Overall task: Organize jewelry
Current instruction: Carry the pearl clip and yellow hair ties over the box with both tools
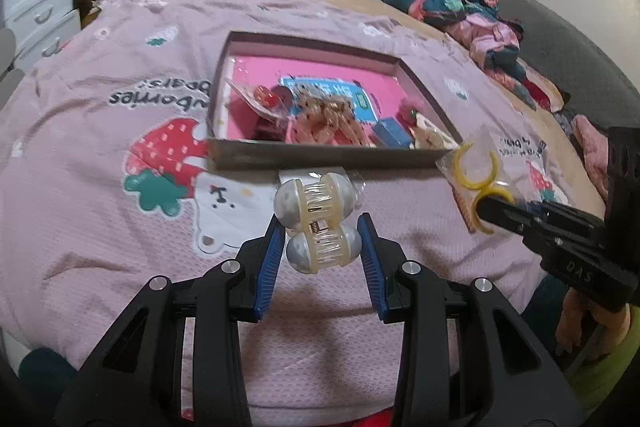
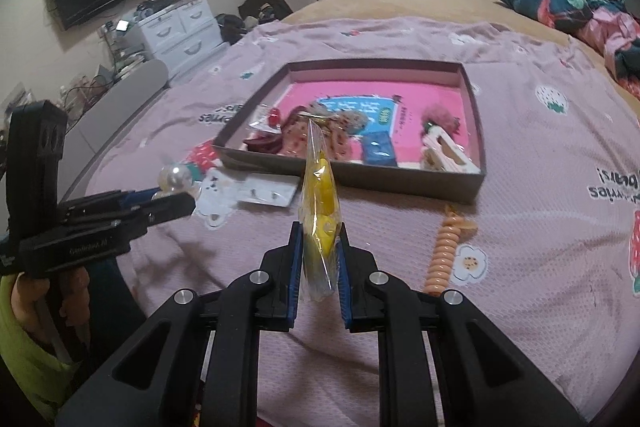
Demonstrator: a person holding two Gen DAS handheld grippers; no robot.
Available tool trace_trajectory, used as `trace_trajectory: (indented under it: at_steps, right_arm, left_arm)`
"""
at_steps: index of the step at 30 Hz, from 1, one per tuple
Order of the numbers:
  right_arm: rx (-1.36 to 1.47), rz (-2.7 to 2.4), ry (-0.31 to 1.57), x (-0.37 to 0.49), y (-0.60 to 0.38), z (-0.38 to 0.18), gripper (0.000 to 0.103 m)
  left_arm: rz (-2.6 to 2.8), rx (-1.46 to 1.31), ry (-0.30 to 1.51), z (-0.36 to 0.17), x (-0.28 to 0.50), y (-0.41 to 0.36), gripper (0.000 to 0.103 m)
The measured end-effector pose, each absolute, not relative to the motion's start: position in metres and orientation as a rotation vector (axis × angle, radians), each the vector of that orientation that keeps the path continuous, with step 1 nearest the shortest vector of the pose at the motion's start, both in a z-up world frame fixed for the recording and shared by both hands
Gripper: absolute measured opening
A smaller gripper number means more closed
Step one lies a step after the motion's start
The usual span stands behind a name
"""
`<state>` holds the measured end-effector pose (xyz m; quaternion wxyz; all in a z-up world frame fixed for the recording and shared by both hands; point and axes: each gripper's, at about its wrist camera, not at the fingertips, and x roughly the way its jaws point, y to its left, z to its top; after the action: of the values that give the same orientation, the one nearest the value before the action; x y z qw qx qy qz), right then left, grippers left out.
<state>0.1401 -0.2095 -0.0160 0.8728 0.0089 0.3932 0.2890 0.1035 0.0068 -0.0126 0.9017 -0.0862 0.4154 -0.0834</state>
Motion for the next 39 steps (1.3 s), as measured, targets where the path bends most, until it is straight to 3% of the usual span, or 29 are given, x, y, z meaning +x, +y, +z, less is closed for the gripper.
trace_trajectory:
  at_steps: [20, 39]
  right_arm:
    - [0.029, 0.625, 0.734, 0.155, -0.200, 0.021, 0.015]
    - [0.086, 0.542, 0.654, 0.217, -0.231, 0.054, 0.015]
  left_arm:
    - [-0.133, -0.185, 0.776, 0.019, 0.114, 0.019, 0.029]
    - [-0.178, -0.125, 0.775, 0.030, 0.176, -0.023, 0.029]
